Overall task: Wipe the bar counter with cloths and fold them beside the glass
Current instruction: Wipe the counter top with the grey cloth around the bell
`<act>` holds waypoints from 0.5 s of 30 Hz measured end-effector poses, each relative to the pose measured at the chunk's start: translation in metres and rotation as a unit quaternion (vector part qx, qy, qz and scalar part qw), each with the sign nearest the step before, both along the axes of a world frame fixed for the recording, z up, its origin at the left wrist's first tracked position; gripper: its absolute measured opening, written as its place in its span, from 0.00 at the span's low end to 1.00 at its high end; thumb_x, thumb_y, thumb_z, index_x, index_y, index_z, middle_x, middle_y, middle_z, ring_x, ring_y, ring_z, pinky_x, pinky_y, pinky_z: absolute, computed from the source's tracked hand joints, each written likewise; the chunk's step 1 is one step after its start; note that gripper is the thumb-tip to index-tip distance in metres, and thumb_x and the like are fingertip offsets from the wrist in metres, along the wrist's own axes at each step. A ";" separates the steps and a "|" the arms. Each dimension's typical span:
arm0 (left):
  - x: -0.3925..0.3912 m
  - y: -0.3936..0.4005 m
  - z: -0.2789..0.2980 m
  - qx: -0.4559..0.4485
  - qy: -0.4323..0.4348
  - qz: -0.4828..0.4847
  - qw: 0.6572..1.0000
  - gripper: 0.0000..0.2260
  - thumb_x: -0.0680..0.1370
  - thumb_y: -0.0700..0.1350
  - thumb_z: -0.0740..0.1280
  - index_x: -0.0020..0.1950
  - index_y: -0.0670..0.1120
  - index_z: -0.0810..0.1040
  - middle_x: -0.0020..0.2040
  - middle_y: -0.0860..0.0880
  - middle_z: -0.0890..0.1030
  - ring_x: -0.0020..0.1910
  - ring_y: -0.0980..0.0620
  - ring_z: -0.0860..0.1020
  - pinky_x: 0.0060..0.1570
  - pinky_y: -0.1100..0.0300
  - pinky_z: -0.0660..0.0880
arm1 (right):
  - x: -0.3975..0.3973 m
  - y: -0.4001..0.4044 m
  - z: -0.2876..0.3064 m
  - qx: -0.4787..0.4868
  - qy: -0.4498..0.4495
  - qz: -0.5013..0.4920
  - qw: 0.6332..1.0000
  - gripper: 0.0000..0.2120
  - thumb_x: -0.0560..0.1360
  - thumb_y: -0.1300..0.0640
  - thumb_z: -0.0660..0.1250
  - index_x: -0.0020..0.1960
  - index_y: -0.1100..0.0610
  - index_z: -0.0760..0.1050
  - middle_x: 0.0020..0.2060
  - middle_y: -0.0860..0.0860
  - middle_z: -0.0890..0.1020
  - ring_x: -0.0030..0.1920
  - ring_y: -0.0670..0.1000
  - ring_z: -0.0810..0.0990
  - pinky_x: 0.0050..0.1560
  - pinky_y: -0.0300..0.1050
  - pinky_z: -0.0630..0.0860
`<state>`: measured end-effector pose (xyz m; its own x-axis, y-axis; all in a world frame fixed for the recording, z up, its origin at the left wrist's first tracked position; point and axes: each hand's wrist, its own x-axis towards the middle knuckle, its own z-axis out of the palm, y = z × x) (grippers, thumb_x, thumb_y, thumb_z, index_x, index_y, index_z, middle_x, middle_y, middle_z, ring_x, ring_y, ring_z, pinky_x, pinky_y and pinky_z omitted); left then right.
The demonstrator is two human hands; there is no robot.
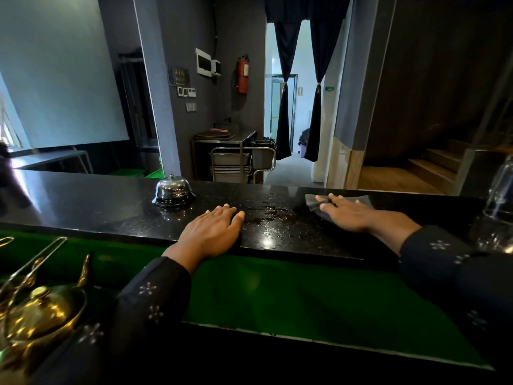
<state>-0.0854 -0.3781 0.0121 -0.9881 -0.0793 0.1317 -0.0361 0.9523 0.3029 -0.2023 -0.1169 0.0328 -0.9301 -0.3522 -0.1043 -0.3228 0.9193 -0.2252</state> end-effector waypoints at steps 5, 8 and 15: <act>0.006 -0.016 0.020 0.108 -0.028 -0.038 0.993 0.21 0.83 0.49 0.48 0.75 0.48 0.60 0.76 0.48 0.61 0.75 0.50 0.58 0.71 0.57 0.53 | 0.038 -0.070 0.002 -0.018 0.014 0.104 0.994 0.25 0.82 0.45 0.43 0.77 0.48 0.46 0.78 0.51 0.48 0.77 0.52 0.46 0.74 0.53 0.40; 0.012 -0.036 0.018 0.091 -0.025 -0.032 0.995 0.20 0.82 0.49 0.49 0.75 0.50 0.62 0.76 0.49 0.62 0.74 0.51 0.59 0.71 0.57 0.54 | 0.061 -0.074 -0.002 -0.024 0.019 0.216 0.976 0.22 0.82 0.45 0.44 0.74 0.36 0.48 0.77 0.45 0.46 0.76 0.48 0.43 0.73 0.48 0.37; 0.016 -0.047 0.010 0.049 0.002 -0.046 0.998 0.21 0.82 0.50 0.47 0.75 0.52 0.60 0.76 0.52 0.60 0.75 0.55 0.57 0.70 0.61 0.52 | 0.035 -0.018 -0.001 -0.021 -0.012 0.175 0.984 0.18 0.81 0.45 0.43 0.68 0.29 0.46 0.76 0.41 0.48 0.76 0.48 0.45 0.75 0.58 0.37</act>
<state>-0.0695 -0.4249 0.0220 -0.9914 -0.0007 0.1308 0.0515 0.9171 0.3952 -0.1670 -0.1350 0.0321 -0.7488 -0.6546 -0.1037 -0.6119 0.7429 -0.2713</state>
